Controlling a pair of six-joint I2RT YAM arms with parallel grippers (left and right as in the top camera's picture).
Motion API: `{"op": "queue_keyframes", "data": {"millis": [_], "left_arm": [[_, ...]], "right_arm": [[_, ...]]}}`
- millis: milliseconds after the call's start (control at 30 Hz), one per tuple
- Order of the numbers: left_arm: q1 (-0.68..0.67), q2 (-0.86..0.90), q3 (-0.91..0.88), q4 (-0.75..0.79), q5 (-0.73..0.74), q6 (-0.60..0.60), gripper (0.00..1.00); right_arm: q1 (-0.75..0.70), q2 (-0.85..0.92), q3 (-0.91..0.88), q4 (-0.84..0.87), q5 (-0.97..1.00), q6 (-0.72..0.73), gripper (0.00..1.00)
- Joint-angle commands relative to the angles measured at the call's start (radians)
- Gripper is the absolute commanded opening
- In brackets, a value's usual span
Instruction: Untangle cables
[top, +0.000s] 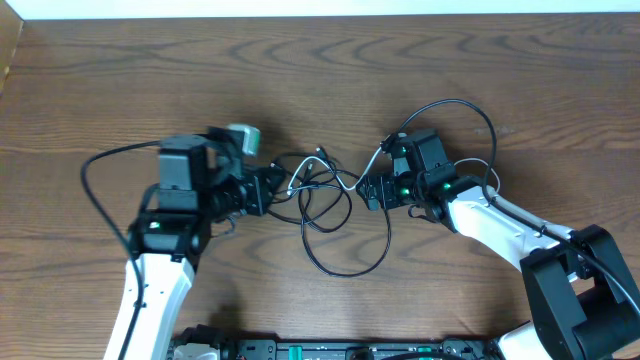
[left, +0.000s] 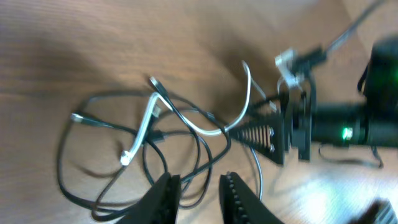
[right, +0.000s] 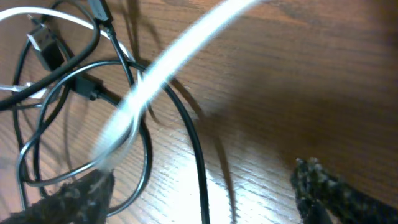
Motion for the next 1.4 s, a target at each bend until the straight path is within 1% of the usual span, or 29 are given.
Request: {"op": "queue_keyframes", "data": {"millis": [0, 33, 133, 300, 400, 467, 567, 600, 633, 667, 733, 767, 900, 967, 1033, 1100, 1233, 1300, 1367], "left_arm": [[-0.065, 0.039, -0.039, -0.003, 0.012, 0.076, 0.30], [-0.085, 0.054, -0.044, -0.003, 0.008, 0.076, 0.30], [-0.138, 0.100, -0.055, 0.001, 0.005, 0.079, 0.33], [-0.191, 0.172, -0.055, 0.005, -0.014, 0.079, 0.33], [-0.206, 0.198, -0.055, 0.005, -0.036, 0.078, 0.33], [-0.211, 0.203, -0.055, 0.005, -0.036, 0.078, 0.33], [-0.211, 0.203, -0.055, 0.005, -0.036, 0.078, 0.33], [-0.211, 0.203, -0.055, 0.005, -0.036, 0.078, 0.33], [-0.211, 0.203, -0.055, 0.005, -0.036, 0.078, 0.33], [-0.211, 0.203, -0.055, 0.004, -0.036, 0.078, 0.33], [-0.211, 0.203, -0.055, 0.004, -0.036, 0.078, 0.34], [-0.211, 0.203, -0.055, 0.005, -0.036, 0.078, 0.34], [-0.211, 0.203, -0.055, 0.004, -0.036, 0.078, 0.34], [-0.211, 0.203, -0.055, 0.004, -0.036, 0.078, 0.34], [-0.211, 0.203, -0.055, 0.005, -0.036, 0.079, 0.34], [-0.211, 0.203, -0.055, 0.005, -0.036, 0.079, 0.34], [-0.211, 0.203, -0.055, 0.008, -0.036, 0.079, 0.35], [-0.211, 0.203, -0.055, 0.014, -0.036, 0.079, 0.39], [-0.211, 0.203, -0.055, 0.020, -0.036, 0.079, 0.40]], "right_arm": [[0.012, 0.005, -0.002, -0.026, -0.012, -0.031, 0.75], [0.012, 0.005, -0.002, -0.045, 0.004, -0.050, 0.72], [0.012, 0.005, -0.002, -0.108, 0.024, -0.093, 0.69], [0.012, 0.005, -0.002, -0.158, -0.002, -0.087, 0.60], [0.022, 0.005, -0.002, -0.175, 0.002, -0.088, 0.60], [0.034, 0.006, -0.003, -0.177, 0.002, -0.094, 0.63], [0.062, 0.009, -0.003, -0.175, 0.003, -0.108, 0.63], [0.074, 0.009, -0.003, -0.175, 0.010, -0.108, 0.61], [0.083, 0.009, -0.003, -0.175, 0.014, -0.108, 0.55], [0.094, 0.009, -0.003, -0.175, 0.018, -0.108, 0.43], [0.115, 0.009, -0.003, -0.177, 0.032, -0.106, 0.06], [0.123, 0.009, -0.003, -0.177, 0.040, -0.106, 0.01], [0.134, 0.002, 0.002, -0.177, 0.066, -0.081, 0.01], [0.131, -0.015, 0.008, -0.187, 0.130, -0.045, 0.01], [0.126, -0.048, 0.031, -0.233, 0.229, -0.008, 0.01], [0.121, -0.092, 0.076, -0.316, 0.348, 0.003, 0.01], [0.104, -0.177, 0.236, -0.563, 0.639, 0.003, 0.01], [0.092, -0.204, 0.341, -0.703, 0.779, 0.034, 0.01], [0.083, -0.214, 0.425, -0.794, 0.855, 0.055, 0.01]]}}
